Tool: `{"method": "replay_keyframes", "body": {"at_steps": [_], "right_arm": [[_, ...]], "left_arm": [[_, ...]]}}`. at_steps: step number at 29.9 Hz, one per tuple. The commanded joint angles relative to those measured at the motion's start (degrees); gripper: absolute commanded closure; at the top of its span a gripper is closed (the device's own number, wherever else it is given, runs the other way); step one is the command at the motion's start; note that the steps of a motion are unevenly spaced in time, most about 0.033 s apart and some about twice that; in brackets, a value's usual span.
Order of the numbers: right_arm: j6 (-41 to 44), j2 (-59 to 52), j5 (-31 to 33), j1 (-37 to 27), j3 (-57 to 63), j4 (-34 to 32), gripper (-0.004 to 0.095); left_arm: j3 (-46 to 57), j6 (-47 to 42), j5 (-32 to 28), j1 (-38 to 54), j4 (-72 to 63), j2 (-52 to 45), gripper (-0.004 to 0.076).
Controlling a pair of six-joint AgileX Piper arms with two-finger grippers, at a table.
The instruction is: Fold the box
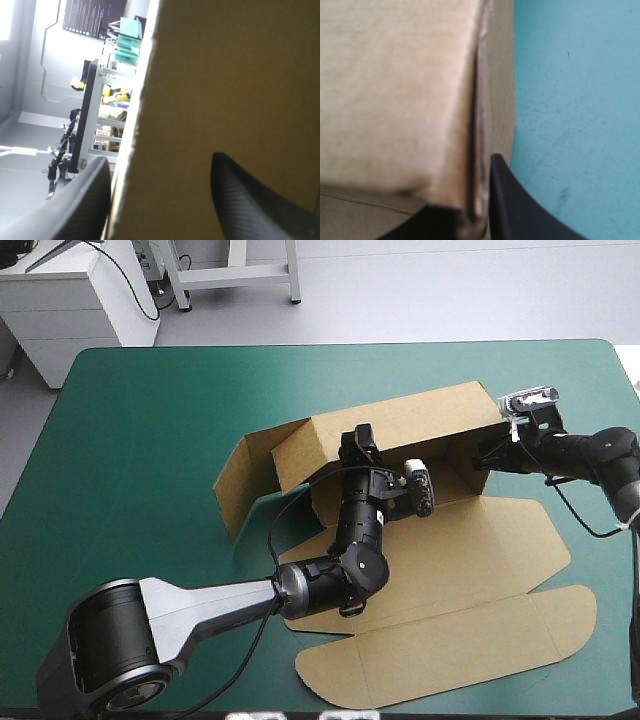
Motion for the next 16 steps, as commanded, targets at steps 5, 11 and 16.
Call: {"method": "replay_keyframes", "body": {"at_steps": [5,11,16], "right_arm": [[2.71,-1.62,4.05,0.08,-0.55,0.33,0.0908],[3.50,-1.62,4.05,0.08,-0.55,0.14,0.0907],[4.33,-1.62,3.93,0.08,-0.55,0.02,0.0907]], "left_arm": [[-1.11,-1.56,4.88,-4.83,2.72,-6.31,0.0303],[-1.22,-1.56,5.39,-9.70,2.34,-8.38,0.0317],[-1.22,-1.56,6.72,-14.00,1.49,-9.83,0.0575]]}}
